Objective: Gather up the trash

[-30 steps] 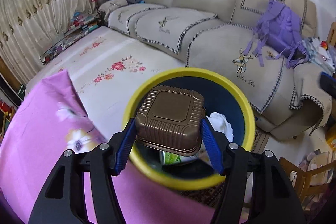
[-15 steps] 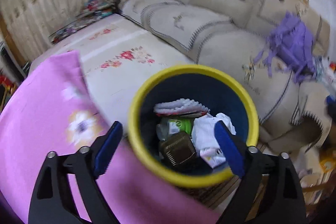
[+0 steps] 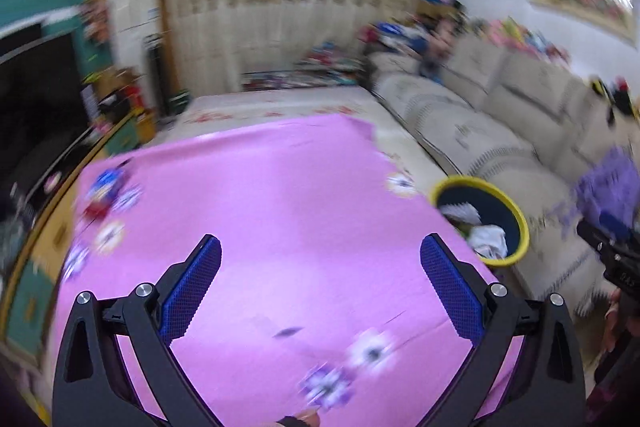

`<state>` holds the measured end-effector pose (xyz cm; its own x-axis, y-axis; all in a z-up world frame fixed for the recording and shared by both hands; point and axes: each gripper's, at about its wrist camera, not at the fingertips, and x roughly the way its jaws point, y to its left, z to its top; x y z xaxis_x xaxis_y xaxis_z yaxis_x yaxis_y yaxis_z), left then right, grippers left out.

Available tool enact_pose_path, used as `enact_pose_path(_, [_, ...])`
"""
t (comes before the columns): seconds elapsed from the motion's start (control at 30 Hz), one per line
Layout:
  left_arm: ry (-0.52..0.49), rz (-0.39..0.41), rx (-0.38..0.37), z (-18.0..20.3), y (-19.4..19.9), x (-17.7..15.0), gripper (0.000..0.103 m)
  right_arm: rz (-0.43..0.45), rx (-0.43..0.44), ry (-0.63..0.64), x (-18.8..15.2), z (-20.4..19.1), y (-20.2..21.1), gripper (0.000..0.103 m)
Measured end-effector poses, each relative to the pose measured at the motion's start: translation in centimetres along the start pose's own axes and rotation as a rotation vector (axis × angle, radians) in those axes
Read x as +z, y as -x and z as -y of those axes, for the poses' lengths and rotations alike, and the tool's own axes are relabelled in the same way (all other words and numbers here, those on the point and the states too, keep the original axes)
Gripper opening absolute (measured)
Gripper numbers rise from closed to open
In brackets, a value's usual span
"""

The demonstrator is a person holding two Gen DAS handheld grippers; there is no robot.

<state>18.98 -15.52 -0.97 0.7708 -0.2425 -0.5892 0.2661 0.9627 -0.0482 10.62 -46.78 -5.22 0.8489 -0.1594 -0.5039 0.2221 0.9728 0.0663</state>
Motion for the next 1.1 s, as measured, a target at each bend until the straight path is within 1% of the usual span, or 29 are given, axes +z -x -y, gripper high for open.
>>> enact_pose_path(0.07, [0.077, 0.048, 0.069, -3.5, 3.1, -1.3, 0.098, 0.006, 0.024, 0.029, 0.1, -1.5, 0.5, 0.094])
enact_pose_path(0.17, [0.117, 0.086, 0.148, -6.5, 6.3, -3.2, 0.098, 0.014, 0.054, 0.059, 0.0, -3.3, 1.3, 0.095])
enact_pose_path(0.23, [0.141, 0.095, 0.177, -8.0, 8.1, -4.6, 0.098, 0.017, 0.064, 0.076, -0.2, -4.3, 1.8, 0.095])
enact_pose_path(0.3, [0.159, 0.103, 0.189, -9.1, 9.4, -5.7, 0.098, 0.021, 0.071, 0.081, -0.4, -5.0, 2.3, 0.095])
enact_pose_path(0.43, [0.151, 0.102, 0.204, -9.6, 10.2, -6.8, 0.098, 0.025, 0.070, 0.081, -0.9, -5.4, 3.1, 0.095])
enact_pose_path(0.63, [0.140, 0.106, 0.193, -9.0, 10.5, -7.6, 0.098, 0.010, 0.067, 0.059, -1.1, -4.8, 3.1, 0.096])
enact_pose_path(0.83, [0.132, 0.108, 0.192, -8.2, 10.5, -7.2, 0.098, 0.013, 0.073, 0.046, -0.9, -4.3, 3.0, 0.096])
enact_pose_path(1.1, [0.128, 0.111, 0.203, -8.0, 10.3, -6.8, 0.098, 0.007, 0.076, 0.044, -0.9, -4.3, 2.6, 0.096])
